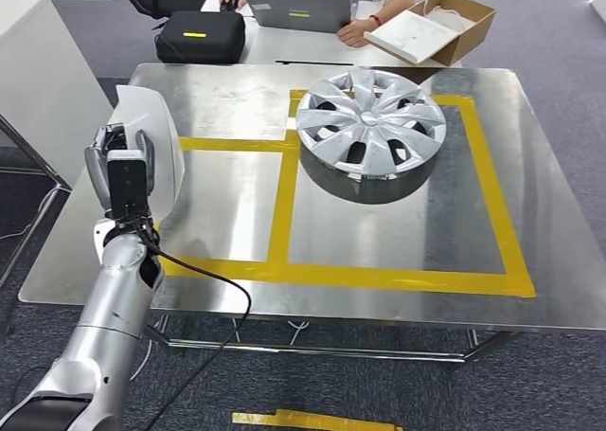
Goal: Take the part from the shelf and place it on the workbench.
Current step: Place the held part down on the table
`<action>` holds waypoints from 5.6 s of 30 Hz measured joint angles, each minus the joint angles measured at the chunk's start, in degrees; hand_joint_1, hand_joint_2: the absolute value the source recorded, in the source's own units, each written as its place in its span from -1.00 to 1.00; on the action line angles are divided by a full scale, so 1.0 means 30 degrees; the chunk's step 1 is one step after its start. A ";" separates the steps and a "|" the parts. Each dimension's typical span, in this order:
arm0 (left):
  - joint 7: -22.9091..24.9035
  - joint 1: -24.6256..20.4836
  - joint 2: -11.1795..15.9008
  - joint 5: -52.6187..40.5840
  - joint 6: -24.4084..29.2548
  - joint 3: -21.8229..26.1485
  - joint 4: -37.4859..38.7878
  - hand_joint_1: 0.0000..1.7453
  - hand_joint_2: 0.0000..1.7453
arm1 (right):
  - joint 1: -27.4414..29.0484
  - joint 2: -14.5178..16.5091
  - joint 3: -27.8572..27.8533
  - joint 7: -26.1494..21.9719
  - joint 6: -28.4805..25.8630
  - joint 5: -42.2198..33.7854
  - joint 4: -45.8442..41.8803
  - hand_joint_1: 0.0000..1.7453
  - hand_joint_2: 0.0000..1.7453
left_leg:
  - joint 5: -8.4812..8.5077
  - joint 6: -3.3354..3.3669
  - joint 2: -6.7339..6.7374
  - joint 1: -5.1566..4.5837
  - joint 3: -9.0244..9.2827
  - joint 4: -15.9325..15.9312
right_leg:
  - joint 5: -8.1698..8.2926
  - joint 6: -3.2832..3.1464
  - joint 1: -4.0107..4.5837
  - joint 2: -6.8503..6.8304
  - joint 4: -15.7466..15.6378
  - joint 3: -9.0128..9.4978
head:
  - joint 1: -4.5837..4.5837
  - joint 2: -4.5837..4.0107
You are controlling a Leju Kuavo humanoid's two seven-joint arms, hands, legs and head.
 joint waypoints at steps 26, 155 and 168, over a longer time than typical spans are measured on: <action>0.0020 -0.4155 0.1127 -0.2397 -0.0707 0.0273 0.4612 1.00 1.00 | 0.0003 -0.0162 0.0060 0.0257 0.0118 0.0630 -0.0002 -1.00 1.00 | 0.1329 0.0544 -0.0013 -0.0130 0.0577 -0.1744 | -0.0211 0.0340 0.0205 0.0054 0.0283 -0.0104 | 0.0136 0.0000; -0.2934 -0.4609 -0.0554 -0.2818 -0.0271 0.2104 1.2668 -1.00 1.00 | -0.0013 -0.0348 0.1137 0.0246 0.0230 0.1736 0.0013 -1.00 -1.00 | -0.0775 -0.0200 -0.0009 0.0096 -0.1105 0.2110 | -0.0089 -0.0016 -0.0134 -0.0037 0.0019 0.0113 | -0.0068 0.0000; -0.2590 -0.4687 -0.0301 -0.3230 0.0322 0.2177 1.2888 -1.00 1.00 | -0.0008 -0.0333 0.1129 0.0275 0.0260 0.1714 0.0020 -1.00 -1.00 | 0.1562 0.0683 0.0006 0.0051 0.0801 -0.2195 | -0.1121 0.0600 0.0091 -0.0037 0.1480 -0.0641 | 0.0029 0.0000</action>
